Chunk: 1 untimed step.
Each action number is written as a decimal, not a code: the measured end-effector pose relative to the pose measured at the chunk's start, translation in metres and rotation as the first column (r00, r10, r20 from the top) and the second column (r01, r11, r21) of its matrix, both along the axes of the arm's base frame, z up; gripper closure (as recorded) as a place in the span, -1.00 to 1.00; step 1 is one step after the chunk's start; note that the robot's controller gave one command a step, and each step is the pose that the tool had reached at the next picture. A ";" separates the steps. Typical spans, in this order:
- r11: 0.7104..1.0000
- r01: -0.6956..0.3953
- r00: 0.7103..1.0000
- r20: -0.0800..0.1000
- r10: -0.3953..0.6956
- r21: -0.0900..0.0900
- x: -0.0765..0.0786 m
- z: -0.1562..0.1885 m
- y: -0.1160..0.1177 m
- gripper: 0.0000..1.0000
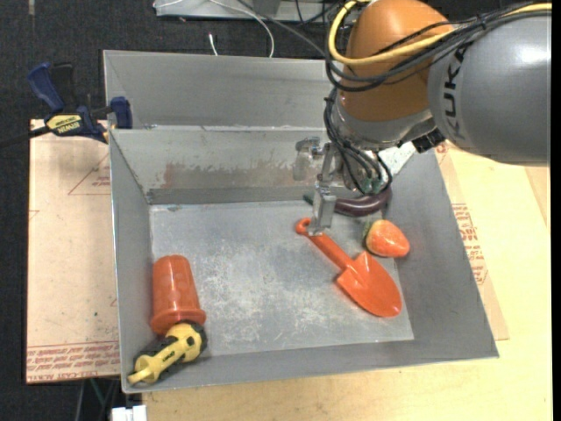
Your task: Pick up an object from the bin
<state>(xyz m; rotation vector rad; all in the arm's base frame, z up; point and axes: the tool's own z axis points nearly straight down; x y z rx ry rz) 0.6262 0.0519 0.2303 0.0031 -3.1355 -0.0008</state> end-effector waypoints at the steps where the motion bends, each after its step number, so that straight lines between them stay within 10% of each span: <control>1: 1.000 0.002 1.000 0.008 -0.002 0.000 0.001 0.005 -0.001 -1.00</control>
Offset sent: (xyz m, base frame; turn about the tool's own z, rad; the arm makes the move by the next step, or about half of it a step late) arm -0.0191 -0.0905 -0.1603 0.0066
